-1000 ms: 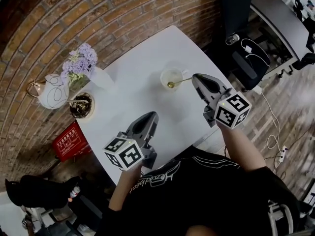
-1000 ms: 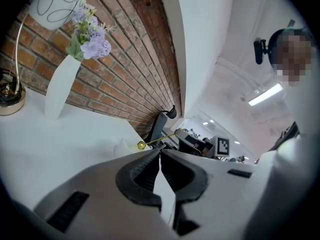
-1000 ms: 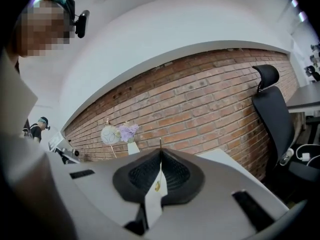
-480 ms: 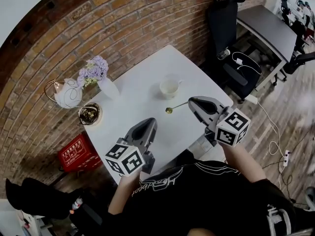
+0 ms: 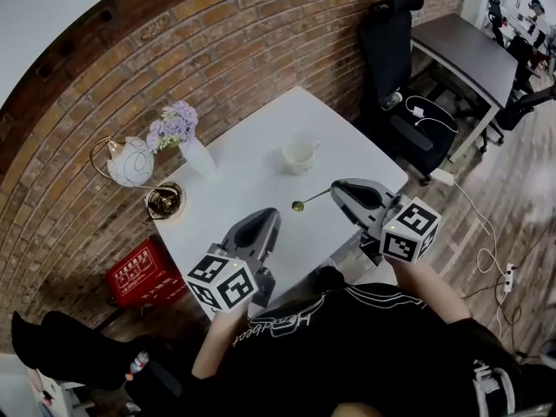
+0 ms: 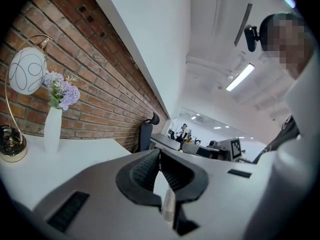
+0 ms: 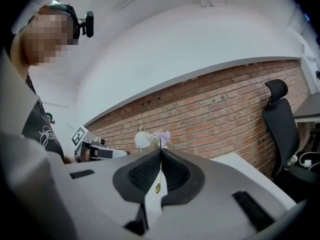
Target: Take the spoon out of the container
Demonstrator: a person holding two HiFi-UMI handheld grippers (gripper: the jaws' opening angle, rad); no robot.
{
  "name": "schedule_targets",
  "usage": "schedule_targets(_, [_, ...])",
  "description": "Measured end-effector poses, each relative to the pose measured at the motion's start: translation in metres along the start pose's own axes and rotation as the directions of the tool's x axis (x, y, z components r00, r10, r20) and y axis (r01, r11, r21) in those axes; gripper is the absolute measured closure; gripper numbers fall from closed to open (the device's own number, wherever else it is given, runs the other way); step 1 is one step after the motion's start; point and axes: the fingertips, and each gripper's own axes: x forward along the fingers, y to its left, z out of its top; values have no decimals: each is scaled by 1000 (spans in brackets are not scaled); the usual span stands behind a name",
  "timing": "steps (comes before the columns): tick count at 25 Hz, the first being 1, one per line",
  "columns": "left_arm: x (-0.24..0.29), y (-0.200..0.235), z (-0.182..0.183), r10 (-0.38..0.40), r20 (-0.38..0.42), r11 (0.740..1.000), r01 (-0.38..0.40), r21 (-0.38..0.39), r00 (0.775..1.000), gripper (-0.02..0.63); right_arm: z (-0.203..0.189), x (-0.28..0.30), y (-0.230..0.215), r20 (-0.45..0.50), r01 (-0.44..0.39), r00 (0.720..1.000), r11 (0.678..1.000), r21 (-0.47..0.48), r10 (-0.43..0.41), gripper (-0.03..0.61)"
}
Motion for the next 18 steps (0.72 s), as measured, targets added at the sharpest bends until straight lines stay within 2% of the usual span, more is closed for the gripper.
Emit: schedule_targets(18, [-9, -9, 15, 11, 13, 999, -11, 35, 1000, 604, 14, -5, 8, 31, 4, 1000, 1000, -5, -4, 578])
